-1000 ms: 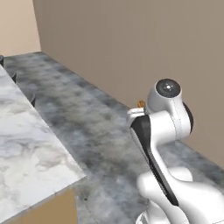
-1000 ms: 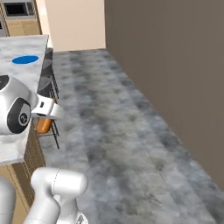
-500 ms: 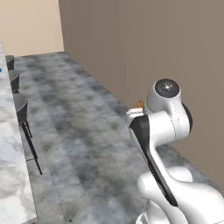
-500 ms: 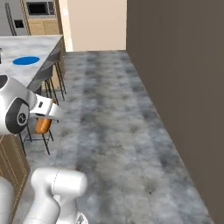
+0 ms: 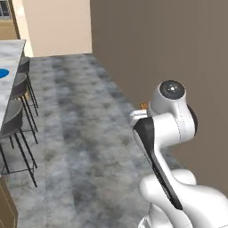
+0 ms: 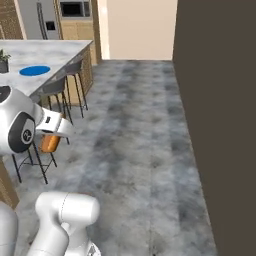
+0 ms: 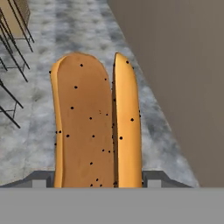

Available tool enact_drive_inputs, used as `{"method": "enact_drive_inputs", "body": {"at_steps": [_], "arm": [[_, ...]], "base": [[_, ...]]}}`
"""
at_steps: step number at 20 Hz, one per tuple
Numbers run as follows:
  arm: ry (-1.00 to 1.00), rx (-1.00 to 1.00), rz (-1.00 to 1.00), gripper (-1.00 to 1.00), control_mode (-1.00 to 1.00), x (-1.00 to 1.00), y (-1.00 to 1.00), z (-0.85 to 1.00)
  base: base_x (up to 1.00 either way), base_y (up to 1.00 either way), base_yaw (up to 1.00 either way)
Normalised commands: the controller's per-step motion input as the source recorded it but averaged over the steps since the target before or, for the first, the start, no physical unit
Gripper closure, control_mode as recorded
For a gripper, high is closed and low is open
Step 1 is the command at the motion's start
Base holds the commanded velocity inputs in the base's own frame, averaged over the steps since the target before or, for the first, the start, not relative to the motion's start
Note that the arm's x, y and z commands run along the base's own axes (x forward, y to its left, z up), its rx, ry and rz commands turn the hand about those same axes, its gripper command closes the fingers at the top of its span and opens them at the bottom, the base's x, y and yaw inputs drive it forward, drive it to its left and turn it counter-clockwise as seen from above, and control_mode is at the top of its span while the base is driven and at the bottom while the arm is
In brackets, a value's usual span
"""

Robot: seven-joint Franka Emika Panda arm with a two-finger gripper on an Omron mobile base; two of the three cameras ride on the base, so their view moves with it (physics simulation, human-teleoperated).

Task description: Move the hot dog bun to the plate on the dining table and place the condiment next to that plate. Then navigate to the fridge and take the sausage and place it on the plate as well.

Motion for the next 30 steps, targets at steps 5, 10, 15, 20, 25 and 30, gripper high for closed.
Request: {"method": "enact_drive_inputs", "body": {"at_steps": [5,10,15,20,25,30], "arm": [[0.0,0.0,0.0,1.0,1.0,0.0,0.0,0.0],[0.0,0.0,0.0,1.0,1.0,0.0,0.0,0.0],[0.0,0.0,0.0,1.0,1.0,0.0,0.0,0.0],[0.0,0.0,0.0,1.0,1.0,0.0,0.0,0.0],[0.0,0.0,0.0,1.0,1.0,0.0,0.0,0.0],[0.0,0.0,0.0,1.0,1.0,0.0,0.0,0.0]], "base": [[0.97,-0.33,0.47],[1.0,-0.28,0.47],[1.0,-0.33,0.44],[1.0,-0.37,0.43],[1.0,-0.46,0.4],[1.0,-0.49,0.39]]}}
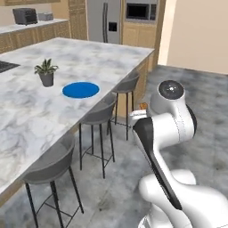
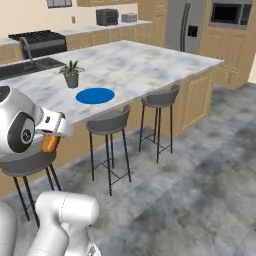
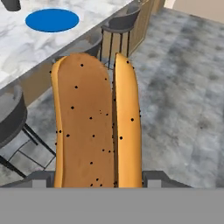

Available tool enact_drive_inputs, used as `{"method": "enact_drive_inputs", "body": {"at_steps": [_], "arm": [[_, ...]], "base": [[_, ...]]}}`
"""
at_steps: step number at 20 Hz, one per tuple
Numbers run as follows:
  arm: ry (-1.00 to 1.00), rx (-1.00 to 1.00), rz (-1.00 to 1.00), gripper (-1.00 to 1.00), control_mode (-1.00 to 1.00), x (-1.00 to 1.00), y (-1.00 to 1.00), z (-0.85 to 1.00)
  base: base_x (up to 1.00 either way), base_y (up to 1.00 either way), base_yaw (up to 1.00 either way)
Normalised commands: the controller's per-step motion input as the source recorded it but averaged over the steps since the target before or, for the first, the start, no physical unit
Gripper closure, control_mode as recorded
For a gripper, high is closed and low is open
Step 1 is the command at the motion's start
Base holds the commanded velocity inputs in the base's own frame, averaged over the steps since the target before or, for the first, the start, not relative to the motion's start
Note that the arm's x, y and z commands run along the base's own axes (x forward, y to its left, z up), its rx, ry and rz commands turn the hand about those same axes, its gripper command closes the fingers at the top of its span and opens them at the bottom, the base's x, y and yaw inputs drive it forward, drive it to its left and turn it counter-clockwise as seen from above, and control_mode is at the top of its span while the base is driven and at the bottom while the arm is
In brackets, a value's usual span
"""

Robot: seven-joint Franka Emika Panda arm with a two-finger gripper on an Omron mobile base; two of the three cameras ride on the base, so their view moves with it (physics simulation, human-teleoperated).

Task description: Move the hot dog bun to the plate on the dining table and place the condiment next to that plate. Then navigate to the fridge and take the sausage and place it on the plate as well.

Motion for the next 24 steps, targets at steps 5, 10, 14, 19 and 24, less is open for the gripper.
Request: {"method": "enact_drive_inputs", "body": {"at_steps": [5,10,14,19,24], "arm": [[0.0,0.0,0.0,1.0,1.0,0.0,0.0,0.0],[0.0,0.0,0.0,1.0,1.0,0.0,0.0,0.0],[0.0,0.0,0.0,1.0,1.0,0.0,0.0,0.0],[0.0,0.0,0.0,1.0,1.0,0.0,0.0,0.0],[0.0,0.0,0.0,1.0,1.0,0.0,0.0,0.0]], "base": [[1.0,-0.48,0.39],[1.0,-0.44,0.4],[1.0,-0.36,0.43],[1.0,-0.25,0.46],[1.0,-0.28,0.47]]}}
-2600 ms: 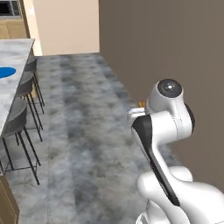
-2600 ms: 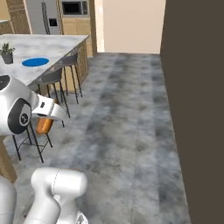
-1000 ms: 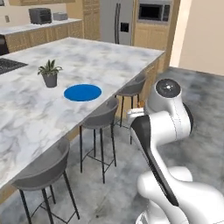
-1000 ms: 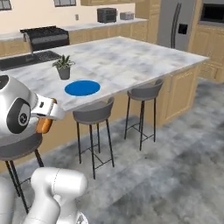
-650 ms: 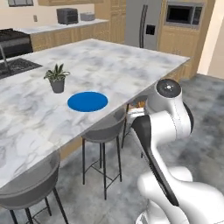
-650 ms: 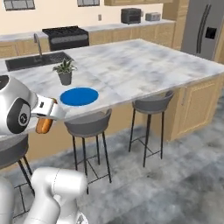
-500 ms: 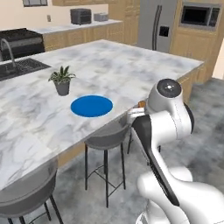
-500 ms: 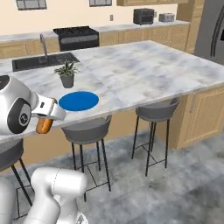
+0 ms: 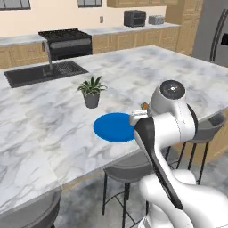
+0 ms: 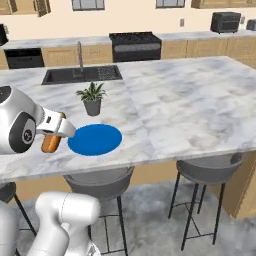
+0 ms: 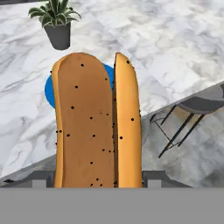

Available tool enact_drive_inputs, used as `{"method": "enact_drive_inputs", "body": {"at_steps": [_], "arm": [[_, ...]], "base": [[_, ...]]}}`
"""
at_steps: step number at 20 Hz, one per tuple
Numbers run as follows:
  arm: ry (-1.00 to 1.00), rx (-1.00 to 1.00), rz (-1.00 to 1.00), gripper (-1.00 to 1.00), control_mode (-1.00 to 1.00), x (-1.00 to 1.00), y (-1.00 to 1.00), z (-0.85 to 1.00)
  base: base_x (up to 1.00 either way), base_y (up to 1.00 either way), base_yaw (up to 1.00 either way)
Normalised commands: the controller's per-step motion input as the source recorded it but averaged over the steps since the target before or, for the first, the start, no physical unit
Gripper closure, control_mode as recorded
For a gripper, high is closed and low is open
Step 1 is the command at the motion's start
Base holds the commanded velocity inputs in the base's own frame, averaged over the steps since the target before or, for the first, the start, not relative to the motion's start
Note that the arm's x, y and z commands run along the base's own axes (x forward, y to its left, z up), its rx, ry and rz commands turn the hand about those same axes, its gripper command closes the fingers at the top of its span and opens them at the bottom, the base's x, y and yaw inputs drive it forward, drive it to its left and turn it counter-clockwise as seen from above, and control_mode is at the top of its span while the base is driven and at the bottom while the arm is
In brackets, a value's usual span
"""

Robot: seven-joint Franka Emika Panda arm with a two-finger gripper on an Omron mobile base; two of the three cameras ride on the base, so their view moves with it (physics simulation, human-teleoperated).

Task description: Move the hot dog bun to the plate on the dining table and place the condiment next to that plate. Then navigate to the fridge and take the sausage and place it on the plate as well.

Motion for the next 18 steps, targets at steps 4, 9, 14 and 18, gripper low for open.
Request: {"method": "enact_drive_inputs", "body": {"at_steps": [4,9,14,18], "arm": [[0.0,0.0,0.0,1.0,1.0,0.0,0.0,0.0],[0.0,0.0,0.0,1.0,1.0,0.0,0.0,0.0],[0.0,0.0,0.0,1.0,1.0,0.0,0.0,0.0],[0.0,0.0,0.0,1.0,1.0,0.0,0.0,0.0]], "base": [[1.0,-0.36,0.44],[0.98,-0.47,0.4],[0.95,-0.42,0.33],[0.68,-0.49,0.05]]}}
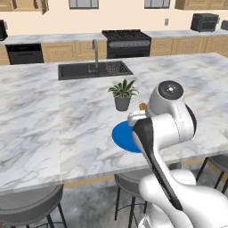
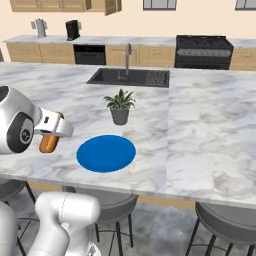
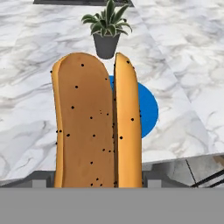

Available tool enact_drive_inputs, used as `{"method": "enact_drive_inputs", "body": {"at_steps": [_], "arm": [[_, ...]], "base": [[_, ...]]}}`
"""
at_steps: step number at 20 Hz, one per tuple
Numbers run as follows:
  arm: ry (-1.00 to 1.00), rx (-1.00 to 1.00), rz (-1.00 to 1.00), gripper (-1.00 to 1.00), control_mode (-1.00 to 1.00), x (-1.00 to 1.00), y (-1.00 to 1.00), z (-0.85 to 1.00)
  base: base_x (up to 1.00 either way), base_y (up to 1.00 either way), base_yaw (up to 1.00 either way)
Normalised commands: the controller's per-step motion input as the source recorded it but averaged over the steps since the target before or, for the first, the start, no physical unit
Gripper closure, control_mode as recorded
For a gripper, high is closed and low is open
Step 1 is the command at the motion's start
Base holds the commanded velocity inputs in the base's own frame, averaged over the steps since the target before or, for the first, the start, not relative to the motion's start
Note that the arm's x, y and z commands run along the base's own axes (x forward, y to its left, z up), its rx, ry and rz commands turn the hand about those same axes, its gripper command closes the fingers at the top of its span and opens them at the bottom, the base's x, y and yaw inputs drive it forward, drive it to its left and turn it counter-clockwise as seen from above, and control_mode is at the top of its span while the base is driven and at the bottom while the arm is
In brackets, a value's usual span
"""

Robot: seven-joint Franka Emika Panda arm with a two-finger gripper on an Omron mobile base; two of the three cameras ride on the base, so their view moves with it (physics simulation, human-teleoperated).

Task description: Move the hot dog bun to the plate on the dining table and place the condiment next to that plate. Then navigate to the fridge and take the sausage and place it on the plate as well.

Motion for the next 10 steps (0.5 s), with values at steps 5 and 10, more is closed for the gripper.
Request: {"method": "enact_drive_inputs", "body": {"at_steps": [5,10], "arm": [[0.0,0.0,0.0,1.0,1.0,0.0,0.0,0.0],[0.0,0.0,0.0,1.0,1.0,0.0,0.0,0.0]], "base": [[0.62,-0.46,0.0],[0.49,-0.62,0.0]]}}
